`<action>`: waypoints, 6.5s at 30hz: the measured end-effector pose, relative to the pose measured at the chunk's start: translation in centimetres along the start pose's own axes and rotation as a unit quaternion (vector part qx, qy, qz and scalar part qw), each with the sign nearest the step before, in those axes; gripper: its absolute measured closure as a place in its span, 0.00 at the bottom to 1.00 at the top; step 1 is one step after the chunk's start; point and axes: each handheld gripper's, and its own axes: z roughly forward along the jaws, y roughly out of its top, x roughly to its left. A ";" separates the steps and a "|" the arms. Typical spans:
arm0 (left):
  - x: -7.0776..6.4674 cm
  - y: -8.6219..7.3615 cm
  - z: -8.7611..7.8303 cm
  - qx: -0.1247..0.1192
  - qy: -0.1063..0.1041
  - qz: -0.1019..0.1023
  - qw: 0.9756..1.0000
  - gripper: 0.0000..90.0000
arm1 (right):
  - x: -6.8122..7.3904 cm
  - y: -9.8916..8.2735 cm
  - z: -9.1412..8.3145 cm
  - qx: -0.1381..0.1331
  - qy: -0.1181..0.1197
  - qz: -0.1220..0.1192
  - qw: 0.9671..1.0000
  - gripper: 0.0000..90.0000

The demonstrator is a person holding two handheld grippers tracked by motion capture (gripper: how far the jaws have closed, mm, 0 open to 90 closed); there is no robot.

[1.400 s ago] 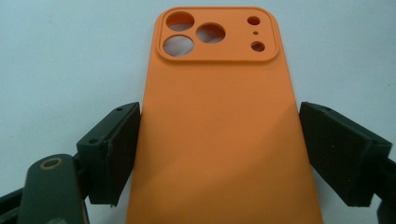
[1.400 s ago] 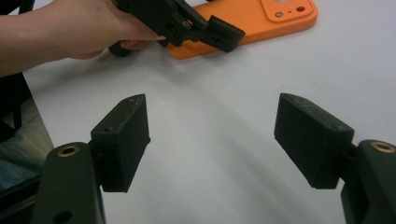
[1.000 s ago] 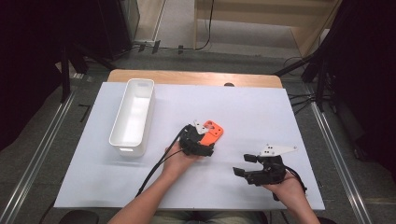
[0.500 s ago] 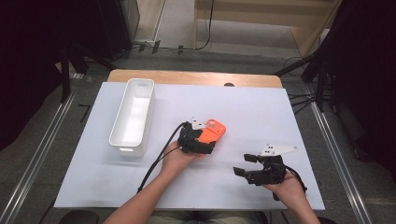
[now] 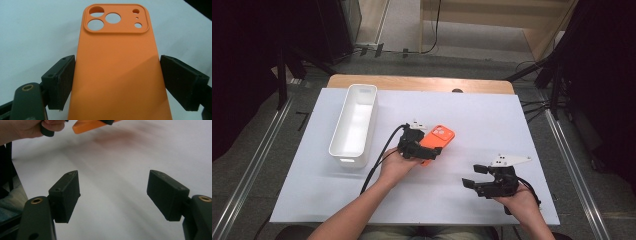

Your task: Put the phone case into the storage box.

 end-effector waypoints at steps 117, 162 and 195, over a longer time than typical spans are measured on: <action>-0.7 -3.6 -3.2 -0.164 0.040 -0.059 0.984 0.17 | -1.1 11.8 6.1 -0.080 -0.003 0.160 0.984 0.29; -1.0 -4.3 -2.9 -0.187 0.017 -0.120 0.975 0.17 | -2.4 13.8 8.4 -0.044 0.029 0.286 0.957 0.65; -1.3 -4.4 -2.7 -0.189 0.019 -0.101 0.977 0.17 | -2.2 14.4 7.9 -0.030 0.053 0.330 0.942 0.83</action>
